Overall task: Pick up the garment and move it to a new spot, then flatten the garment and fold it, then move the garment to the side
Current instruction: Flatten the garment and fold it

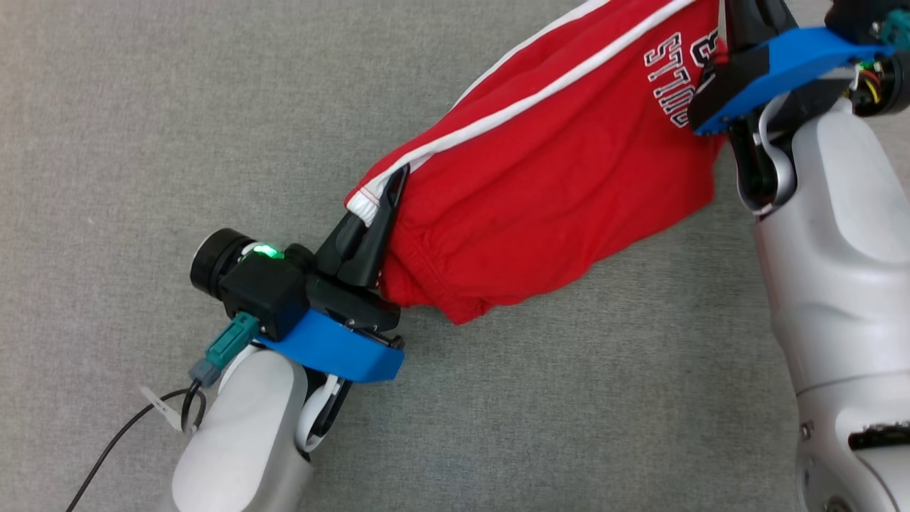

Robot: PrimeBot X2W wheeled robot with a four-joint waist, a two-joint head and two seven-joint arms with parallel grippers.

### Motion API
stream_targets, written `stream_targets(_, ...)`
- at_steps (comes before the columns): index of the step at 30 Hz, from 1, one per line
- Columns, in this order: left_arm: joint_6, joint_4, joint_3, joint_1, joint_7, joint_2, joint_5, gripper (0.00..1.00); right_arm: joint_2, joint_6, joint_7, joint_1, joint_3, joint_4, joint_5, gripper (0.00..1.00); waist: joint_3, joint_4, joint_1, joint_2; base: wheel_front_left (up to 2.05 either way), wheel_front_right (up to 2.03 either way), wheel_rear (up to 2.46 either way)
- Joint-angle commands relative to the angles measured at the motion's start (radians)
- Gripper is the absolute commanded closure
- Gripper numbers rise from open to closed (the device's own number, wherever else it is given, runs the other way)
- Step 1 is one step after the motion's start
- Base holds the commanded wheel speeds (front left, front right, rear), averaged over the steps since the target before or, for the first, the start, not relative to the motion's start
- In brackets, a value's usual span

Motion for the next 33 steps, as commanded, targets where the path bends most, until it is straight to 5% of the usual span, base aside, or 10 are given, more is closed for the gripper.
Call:
stream_targets(1, 0.001, 0.013, 0.004, -0.024, -0.003, -0.003, -0.001, 1.00, 0.000, -0.001, -0.014, -0.053, -0.002, 0.052, -0.020, 1.00, 0.025, 0.021, -0.0003, 0.0000, 0.00, 0.00, 0.00)
stream_targets(6, 0.001, 0.044, -0.005, -0.047, -0.003, -0.013, -0.003, 1.00, 0.006, -0.001, -0.044, -0.126, -0.003, 0.178, -0.050, 1.00, 0.038, 0.029, -0.0003, 0.0000, 0.00, 0.00, 0.00)
stream_targets(7, 0.001, 0.052, -0.005, -0.049, -0.003, -0.015, -0.006, 1.00, 0.006, -0.001, -0.052, -0.134, -0.006, 0.200, -0.056, 0.64, 0.038, 0.030, -0.0003, 0.0000, 0.00, 0.00, 0.00)
stream_targets(8, 0.001, 0.059, -0.005, -0.049, -0.003, -0.016, -0.009, 0.55, 0.005, -0.001, -0.056, -0.142, -0.009, 0.219, -0.059, 0.00, 0.039, 0.030, -0.0003, 0.0000, 0.00, 0.00, 0.00)
stream_targets(9, 0.001, 0.062, 0.000, -0.051, -0.003, -0.018, -0.010, 0.00, 0.002, -0.001, -0.064, -0.149, -0.011, 0.239, -0.062, 0.00, 0.038, 0.030, -0.0003, 0.0000, 0.00, 0.00, 0.00)
stream_targets(24, 0.001, 0.004, 0.060, 0.106, -0.003, -0.023, 0.028, 0.00, -0.050, -0.001, -0.155, -0.090, 0.021, 0.332, -0.045, 0.00, -0.025, 0.031, -0.0003, 0.0000, 0.00, 0.00, 0.00)
stream_targets(33, 0.011, -0.096, 0.191, 0.216, -0.003, -0.009, 0.062, 0.00, -0.107, -0.001, -0.163, 0.023, 0.125, 0.304, -0.030, 0.00, -0.087, 0.044, -0.0003, 0.0000, 0.00, 0.00, 0.00)
